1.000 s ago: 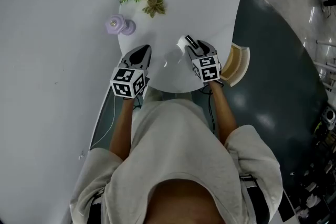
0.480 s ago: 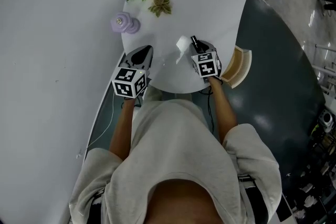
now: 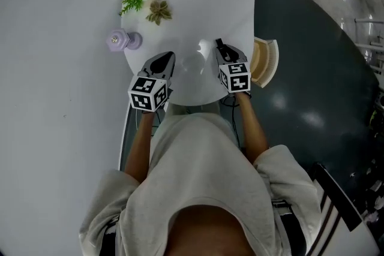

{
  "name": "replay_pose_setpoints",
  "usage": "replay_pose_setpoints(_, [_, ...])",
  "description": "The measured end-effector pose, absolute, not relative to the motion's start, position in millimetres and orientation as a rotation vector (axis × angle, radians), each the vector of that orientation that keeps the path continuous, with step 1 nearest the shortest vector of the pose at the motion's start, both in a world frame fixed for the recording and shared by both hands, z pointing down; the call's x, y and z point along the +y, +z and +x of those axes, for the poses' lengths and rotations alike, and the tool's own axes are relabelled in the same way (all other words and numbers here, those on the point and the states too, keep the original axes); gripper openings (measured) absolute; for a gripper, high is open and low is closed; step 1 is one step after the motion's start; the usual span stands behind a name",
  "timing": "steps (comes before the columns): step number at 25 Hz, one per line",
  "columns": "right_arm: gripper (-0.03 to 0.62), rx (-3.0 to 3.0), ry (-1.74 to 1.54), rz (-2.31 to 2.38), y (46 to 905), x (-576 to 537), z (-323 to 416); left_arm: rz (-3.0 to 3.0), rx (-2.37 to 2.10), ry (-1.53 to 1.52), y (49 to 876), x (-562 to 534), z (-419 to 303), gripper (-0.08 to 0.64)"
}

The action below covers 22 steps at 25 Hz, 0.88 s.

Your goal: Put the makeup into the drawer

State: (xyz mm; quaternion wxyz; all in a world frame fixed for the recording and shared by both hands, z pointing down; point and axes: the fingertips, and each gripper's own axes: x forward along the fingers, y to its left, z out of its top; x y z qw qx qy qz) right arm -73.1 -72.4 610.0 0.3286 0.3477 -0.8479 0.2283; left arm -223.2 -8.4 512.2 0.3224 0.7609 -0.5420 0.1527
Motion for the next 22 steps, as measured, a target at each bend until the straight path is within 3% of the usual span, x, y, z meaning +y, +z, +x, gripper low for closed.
replay_pose_setpoints(12, [0.095,-2.058,0.755,1.367,598.7,-58.3,91.3,2.195,-1.103,0.526,524.2,-49.9,-98.3,0.014])
replay_pose_setpoints(22, [0.095,-1.942,0.942,1.416,661.8,-90.1,135.6,2.16,-1.063,0.597,538.5,-62.6,-71.4,0.014])
